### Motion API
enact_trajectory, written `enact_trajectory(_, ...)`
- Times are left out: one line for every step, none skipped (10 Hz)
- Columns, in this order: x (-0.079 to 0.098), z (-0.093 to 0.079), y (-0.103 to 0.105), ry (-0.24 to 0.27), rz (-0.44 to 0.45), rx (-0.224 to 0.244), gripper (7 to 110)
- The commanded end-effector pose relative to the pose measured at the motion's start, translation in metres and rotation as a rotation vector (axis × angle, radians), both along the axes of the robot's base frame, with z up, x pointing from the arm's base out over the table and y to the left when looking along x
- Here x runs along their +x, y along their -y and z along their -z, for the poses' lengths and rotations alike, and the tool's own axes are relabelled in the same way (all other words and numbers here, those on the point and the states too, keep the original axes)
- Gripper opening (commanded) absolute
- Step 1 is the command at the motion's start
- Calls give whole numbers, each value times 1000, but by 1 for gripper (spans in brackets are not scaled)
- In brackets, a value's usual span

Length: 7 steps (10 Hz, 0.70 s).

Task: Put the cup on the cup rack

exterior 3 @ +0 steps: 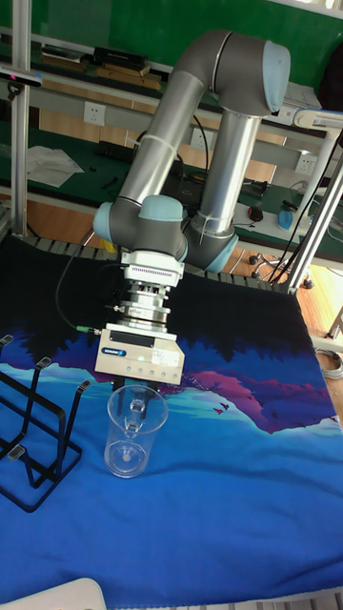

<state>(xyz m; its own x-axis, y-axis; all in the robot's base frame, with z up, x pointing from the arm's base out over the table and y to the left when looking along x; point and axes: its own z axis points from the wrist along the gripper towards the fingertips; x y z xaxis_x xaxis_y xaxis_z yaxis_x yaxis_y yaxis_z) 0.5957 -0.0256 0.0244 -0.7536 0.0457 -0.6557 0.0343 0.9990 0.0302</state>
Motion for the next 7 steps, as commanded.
enact_trajectory(1, 0, 6, -8, 48, 6, 22)
enact_trajectory(1, 0, 8, -10, 61, 5, 22)
enact_trajectory(1, 0, 11, -12, 76, 2, 22)
enact_trajectory(1, 1, 11, -13, 81, 2, 22)
enact_trajectory(1, 1, 10, -12, 90, 8, 7)
enact_trajectory(1, 1, 6, -12, 82, 26, 7)
enact_trajectory(2, 0, 3, -10, 78, 35, 7)
